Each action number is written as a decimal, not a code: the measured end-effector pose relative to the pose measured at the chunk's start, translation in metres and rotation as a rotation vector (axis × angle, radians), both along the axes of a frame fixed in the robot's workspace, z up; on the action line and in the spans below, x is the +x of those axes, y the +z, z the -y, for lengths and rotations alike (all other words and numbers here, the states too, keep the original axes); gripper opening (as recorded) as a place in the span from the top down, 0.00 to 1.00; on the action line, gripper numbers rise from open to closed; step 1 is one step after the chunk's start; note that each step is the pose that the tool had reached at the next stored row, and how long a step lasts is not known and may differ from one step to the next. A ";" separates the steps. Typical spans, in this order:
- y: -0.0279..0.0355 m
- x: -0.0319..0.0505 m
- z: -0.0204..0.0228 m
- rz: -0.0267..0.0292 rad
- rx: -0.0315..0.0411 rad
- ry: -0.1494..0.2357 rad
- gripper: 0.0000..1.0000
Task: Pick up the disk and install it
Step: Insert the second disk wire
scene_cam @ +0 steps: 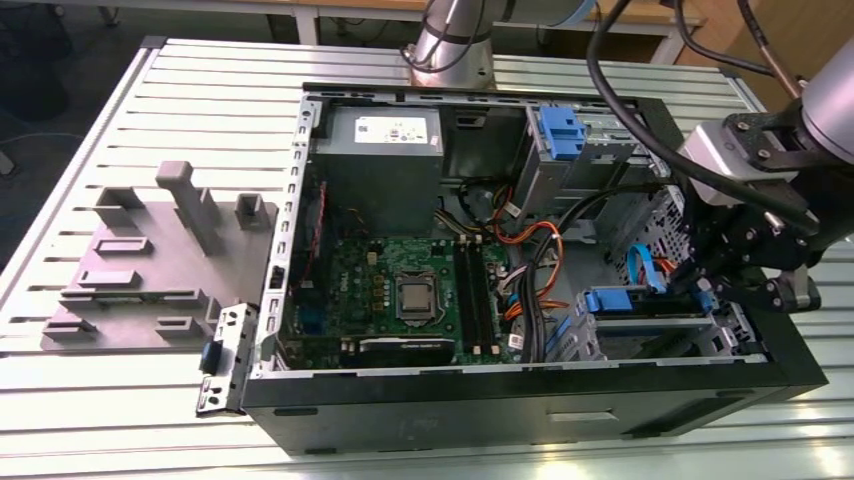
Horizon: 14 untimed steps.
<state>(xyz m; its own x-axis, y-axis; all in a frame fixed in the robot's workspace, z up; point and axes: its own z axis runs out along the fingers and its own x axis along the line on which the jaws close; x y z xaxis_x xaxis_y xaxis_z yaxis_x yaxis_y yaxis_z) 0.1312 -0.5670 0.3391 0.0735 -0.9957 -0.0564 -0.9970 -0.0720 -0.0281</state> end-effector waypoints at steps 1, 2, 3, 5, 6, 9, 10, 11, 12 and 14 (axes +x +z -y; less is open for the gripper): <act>-0.0003 -0.0006 0.0000 0.0000 -0.0002 0.000 0.84; -0.0003 -0.0009 0.0000 0.0000 -0.0018 0.000 0.84; -0.0004 -0.0011 0.0000 0.0000 -0.0027 0.000 0.84; -0.0008 -0.0013 0.0000 0.0000 -0.0036 0.000 0.84; -0.0010 -0.0013 0.0000 -0.0001 -0.0043 0.000 0.84; -0.0016 -0.0014 0.0000 0.0000 -0.0050 0.000 0.84; -0.0021 -0.0014 0.0000 -0.0001 -0.0050 0.000 0.84; -0.0025 -0.0014 0.0000 0.0000 -0.0050 0.000 0.84; -0.0026 -0.0014 0.0000 0.0000 -0.0052 0.000 0.84; -0.0028 -0.0017 0.0000 0.0000 -0.0054 0.000 0.84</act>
<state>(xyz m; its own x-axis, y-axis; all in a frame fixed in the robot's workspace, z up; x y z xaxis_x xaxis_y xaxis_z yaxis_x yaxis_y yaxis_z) 0.1294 -0.5670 0.3363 0.0733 -0.9960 -0.0510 -0.9970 -0.0720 -0.0277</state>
